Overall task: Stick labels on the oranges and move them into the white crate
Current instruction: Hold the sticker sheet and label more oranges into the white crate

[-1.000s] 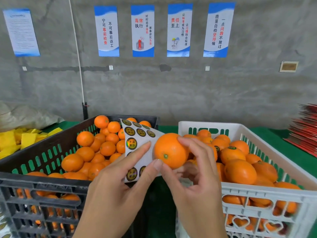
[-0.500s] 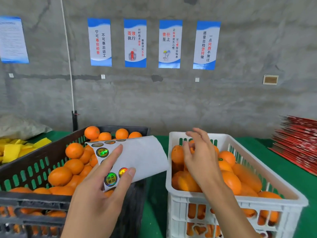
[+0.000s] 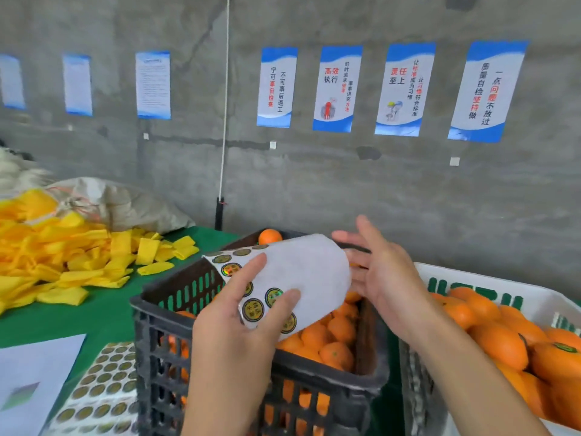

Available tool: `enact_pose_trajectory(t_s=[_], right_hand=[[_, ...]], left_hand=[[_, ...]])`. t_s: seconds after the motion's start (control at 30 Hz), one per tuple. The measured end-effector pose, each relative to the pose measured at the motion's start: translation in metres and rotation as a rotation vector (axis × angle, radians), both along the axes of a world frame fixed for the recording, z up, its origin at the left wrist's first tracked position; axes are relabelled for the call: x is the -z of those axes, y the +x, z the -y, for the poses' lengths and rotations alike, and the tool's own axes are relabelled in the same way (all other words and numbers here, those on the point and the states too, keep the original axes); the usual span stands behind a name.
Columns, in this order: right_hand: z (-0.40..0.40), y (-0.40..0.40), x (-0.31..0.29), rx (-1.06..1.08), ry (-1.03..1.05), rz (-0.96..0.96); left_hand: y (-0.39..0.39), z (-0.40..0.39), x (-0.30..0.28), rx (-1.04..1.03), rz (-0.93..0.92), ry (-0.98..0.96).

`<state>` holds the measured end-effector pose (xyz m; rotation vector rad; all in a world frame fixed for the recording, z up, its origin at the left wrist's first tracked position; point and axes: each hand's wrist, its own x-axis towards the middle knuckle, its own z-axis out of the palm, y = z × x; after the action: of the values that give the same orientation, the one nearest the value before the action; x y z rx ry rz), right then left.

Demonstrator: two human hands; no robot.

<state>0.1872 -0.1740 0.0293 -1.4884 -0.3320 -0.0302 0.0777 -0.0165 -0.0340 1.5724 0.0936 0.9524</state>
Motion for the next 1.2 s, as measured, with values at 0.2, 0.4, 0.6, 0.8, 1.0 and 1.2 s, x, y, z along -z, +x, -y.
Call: enact_pose_trajectory(t_s=[0.2, 0.4, 0.6, 0.8, 1.0, 1.2], right_hand=[[-0.067, 0.041, -0.015, -0.033, -0.250, 0.138], [-0.115, 0.117, 0.019, -0.067, -1.132, 0.349], [-0.151, 0.151, 0.041, -0.162, -1.400, 0.476], [-0.171, 0.163, 0.054, -0.158, -1.399, 0.506], [-0.158, 0.163, 0.050, -0.047, -1.359, 0.496], [-0.094, 0.150, -0.001, 0.119, -0.932, 0.409]], left_hand=[[0.003, -0.036, 0.006, -0.189, -0.093, 0.105], [0.011, -0.039, 0.013, -0.410, -0.123, 0.349], [0.013, -0.054, 0.017, -0.312, -0.200, 0.251], [0.012, -0.055, 0.018, -0.220, -0.144, 0.139], [0.009, -0.044, 0.014, -0.115, 0.046, 0.044], [0.004, -0.027, 0.005, 0.086, 0.108, -0.067]])
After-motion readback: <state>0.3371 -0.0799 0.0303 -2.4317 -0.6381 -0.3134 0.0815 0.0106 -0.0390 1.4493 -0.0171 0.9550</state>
